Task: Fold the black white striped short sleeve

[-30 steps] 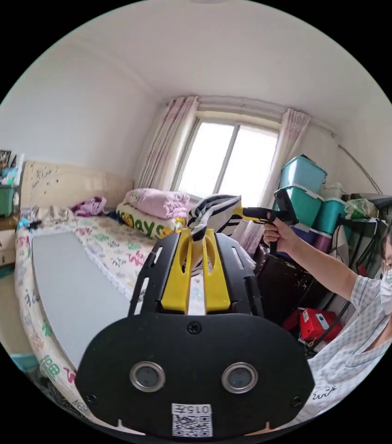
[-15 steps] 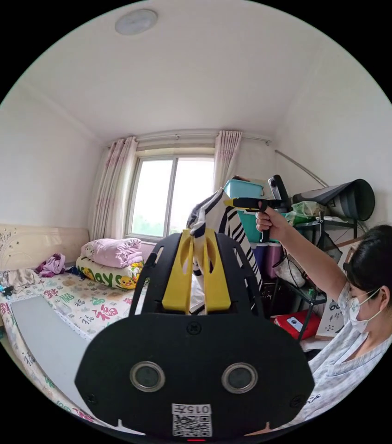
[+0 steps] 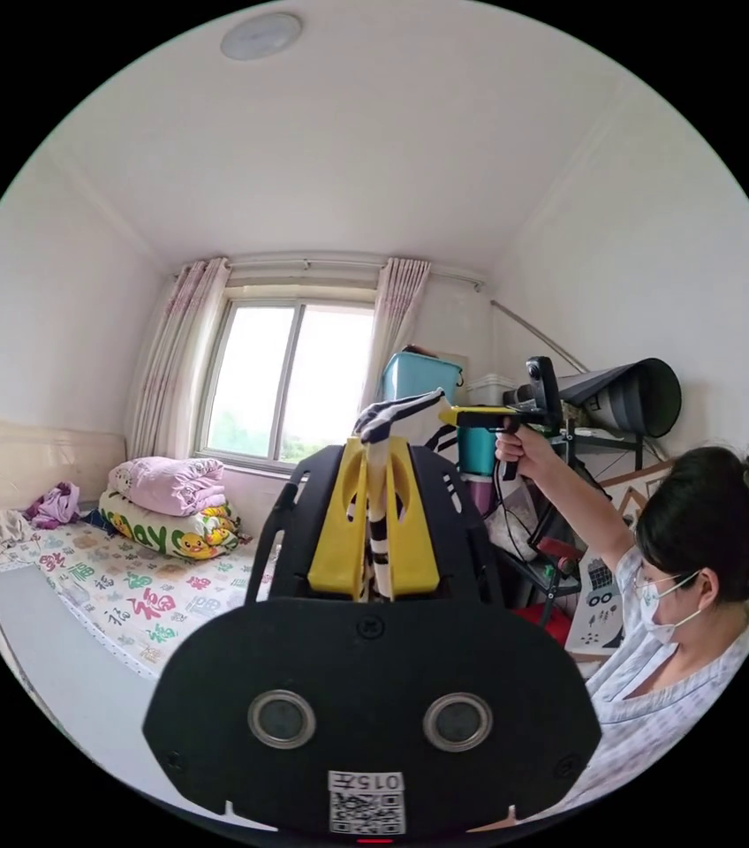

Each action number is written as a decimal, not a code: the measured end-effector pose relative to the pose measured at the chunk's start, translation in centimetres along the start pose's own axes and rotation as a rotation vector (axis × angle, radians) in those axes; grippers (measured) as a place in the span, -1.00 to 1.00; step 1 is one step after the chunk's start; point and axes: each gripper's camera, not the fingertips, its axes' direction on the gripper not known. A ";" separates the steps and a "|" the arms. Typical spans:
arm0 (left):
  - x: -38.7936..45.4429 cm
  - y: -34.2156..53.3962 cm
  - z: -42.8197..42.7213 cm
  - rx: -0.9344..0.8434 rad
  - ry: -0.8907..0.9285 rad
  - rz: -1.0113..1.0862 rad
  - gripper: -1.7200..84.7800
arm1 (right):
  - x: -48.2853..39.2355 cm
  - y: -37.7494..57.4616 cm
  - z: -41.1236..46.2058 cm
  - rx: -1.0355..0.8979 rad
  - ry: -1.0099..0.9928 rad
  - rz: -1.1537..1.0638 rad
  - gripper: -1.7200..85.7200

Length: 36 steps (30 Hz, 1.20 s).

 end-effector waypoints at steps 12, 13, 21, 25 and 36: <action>-3.3 7.7 12.9 -0.073 0.035 0.114 -0.94 | 4.3 20.5 14.1 0.206 -0.215 0.024 -0.95; -4.4 9.2 14.8 -0.122 0.013 0.101 -0.94 | 4.4 23.1 17.6 0.185 -0.220 0.051 -0.95; -6.3 17.2 28.0 -0.326 -0.077 0.219 -0.94 | 7.5 38.7 34.6 0.189 -0.371 0.331 -0.95; -9.6 19.8 37.0 -0.378 0.053 0.129 -0.94 | 8.5 43.3 37.8 0.176 -0.292 0.393 -0.95; -26.6 31.3 63.4 -0.423 0.109 -0.229 -0.94 | 17.4 44.4 58.0 -0.105 -0.150 0.437 -0.91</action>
